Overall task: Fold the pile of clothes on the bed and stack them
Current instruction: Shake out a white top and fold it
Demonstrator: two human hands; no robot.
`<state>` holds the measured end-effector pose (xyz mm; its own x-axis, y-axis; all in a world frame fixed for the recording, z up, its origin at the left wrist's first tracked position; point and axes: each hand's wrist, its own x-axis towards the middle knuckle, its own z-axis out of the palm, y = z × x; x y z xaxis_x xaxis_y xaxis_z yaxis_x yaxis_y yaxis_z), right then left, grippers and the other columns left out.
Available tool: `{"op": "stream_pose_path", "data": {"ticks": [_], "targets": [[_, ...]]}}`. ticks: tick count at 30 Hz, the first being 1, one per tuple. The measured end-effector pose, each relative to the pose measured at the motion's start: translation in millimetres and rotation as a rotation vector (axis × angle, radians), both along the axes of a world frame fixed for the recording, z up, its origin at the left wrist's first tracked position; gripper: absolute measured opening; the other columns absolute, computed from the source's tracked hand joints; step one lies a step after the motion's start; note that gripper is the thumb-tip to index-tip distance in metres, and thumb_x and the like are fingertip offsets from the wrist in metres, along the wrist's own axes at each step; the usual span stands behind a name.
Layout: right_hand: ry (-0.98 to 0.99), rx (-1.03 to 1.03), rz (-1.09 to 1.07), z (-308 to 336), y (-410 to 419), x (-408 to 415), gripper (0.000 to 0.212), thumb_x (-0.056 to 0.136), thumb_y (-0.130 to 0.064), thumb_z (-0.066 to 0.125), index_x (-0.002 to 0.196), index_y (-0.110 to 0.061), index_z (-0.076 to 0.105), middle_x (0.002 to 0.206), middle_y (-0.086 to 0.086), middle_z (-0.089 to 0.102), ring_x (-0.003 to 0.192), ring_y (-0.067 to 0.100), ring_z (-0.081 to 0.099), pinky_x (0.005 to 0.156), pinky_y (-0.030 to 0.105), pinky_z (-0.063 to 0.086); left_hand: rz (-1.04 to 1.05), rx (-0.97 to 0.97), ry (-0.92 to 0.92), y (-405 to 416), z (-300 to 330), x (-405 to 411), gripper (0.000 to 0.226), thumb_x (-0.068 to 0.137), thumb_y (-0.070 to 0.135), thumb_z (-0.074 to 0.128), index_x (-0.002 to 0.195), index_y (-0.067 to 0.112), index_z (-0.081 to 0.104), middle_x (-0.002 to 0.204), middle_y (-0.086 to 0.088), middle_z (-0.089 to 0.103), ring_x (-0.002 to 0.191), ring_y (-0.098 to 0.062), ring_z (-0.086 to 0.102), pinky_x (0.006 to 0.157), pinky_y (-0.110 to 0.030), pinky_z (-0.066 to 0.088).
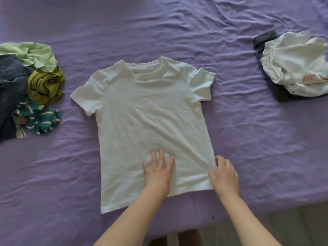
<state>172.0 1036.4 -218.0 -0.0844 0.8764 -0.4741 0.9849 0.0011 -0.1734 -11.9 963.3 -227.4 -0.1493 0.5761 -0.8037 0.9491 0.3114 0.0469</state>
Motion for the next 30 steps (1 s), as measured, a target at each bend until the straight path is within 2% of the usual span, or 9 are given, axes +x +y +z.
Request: {"op": "stream_pose_path", "data": {"ticks": [4,8,13,16,18,20,23,26,30], "targets": [[0.182,-0.025,0.053,1,41,-27,0.056,0.089,-0.020,0.061,0.139,-0.009,0.039,0.139,0.008,0.043,0.123,0.028,0.044,0.100,0.040,0.037,0.033,0.195,-0.073,33,4,-4,0.071,0.093,0.041,0.050,0.151,0.027,0.012,0.159,-0.009,-0.021,0.145,-0.029,-0.023,0.114,-0.058,-0.010],[0.321,-0.031,0.044,-3,104,-63,0.065,0.093,-0.022,0.056,0.148,-0.007,0.024,0.150,0.011,0.034,0.132,0.031,0.035,0.107,0.038,0.030,0.051,0.226,-0.081,99,-2,-19,0.065,0.101,0.033,0.038,0.153,0.028,0.000,0.158,-0.006,-0.023,0.144,-0.029,-0.023,0.116,-0.056,-0.006],[0.550,0.001,-0.287,-9,178,-107,0.072,0.094,-0.029,0.056,0.150,-0.009,0.016,0.141,0.019,0.046,0.126,0.035,0.044,0.099,0.036,0.035,-0.029,0.257,-0.051,175,-17,-42,0.070,0.100,0.016,0.038,0.152,0.028,-0.008,0.158,-0.005,-0.024,0.145,-0.030,-0.021,0.114,-0.057,-0.004],[0.699,-0.009,-0.530,-17,214,-130,0.082,0.089,-0.029,0.064,0.150,-0.007,0.013,0.139,0.018,0.048,0.125,0.031,0.049,0.102,0.039,0.040,-0.019,0.300,-0.061,220,-24,-56,0.072,0.100,0.030,0.041,0.152,0.028,-0.009,0.159,-0.004,-0.020,0.145,-0.028,-0.020,0.114,-0.058,-0.003],[0.713,-0.007,-0.633,-25,232,-139,0.087,0.083,-0.027,0.071,0.148,-0.003,0.017,0.137,0.018,0.050,0.124,0.031,0.050,0.102,0.042,0.040,-0.028,0.312,-0.057,247,-27,-65,0.081,0.096,0.042,0.047,0.152,0.028,-0.010,0.160,-0.003,-0.019,0.146,-0.028,-0.019,0.114,-0.059,-0.003],[0.694,-0.033,-0.703,-32,245,-142,0.082,0.077,-0.025,0.076,0.140,0.001,0.031,0.128,0.018,0.057,0.118,0.032,0.054,0.100,0.043,0.043,-0.059,0.309,-0.037,270,-28,-74,0.093,0.090,0.051,0.054,0.151,0.028,-0.012,0.160,-0.002,-0.019,0.146,-0.028,-0.020,0.113,-0.059,-0.006],[0.702,-0.084,-0.727,-39,254,-140,0.050,0.072,-0.011,0.072,0.118,-0.002,0.053,0.110,0.015,0.065,0.104,0.033,0.062,0.091,0.048,0.049,-0.100,0.331,-0.008,295,-30,-84,0.096,0.087,0.060,0.052,0.152,0.027,-0.010,0.160,0.000,-0.018,0.145,-0.027,-0.021,0.113,-0.059,-0.009],[0.777,-0.063,-0.697,-44,257,-137,0.043,0.072,-0.002,0.063,0.115,-0.007,0.057,0.104,0.008,0.066,0.095,0.026,0.063,0.087,0.042,0.052,-0.119,0.332,0.027,308,-31,-89,0.094,0.086,0.064,0.049,0.151,0.032,-0.010,0.159,0.001,-0.020,0.144,-0.028,-0.025,0.113,-0.061,-0.011],[0.875,-0.150,-0.660,-46,259,-139,0.042,0.073,0.001,0.067,0.113,-0.006,0.055,0.104,0.010,0.066,0.094,0.026,0.064,0.085,0.044,0.053,-0.102,0.251,0.034,318,-28,-94,0.111,0.075,0.069,0.059,0.149,0.036,-0.018,0.156,-0.002,-0.030,0.141,-0.032,-0.031,0.110,-0.066,-0.010]]}}
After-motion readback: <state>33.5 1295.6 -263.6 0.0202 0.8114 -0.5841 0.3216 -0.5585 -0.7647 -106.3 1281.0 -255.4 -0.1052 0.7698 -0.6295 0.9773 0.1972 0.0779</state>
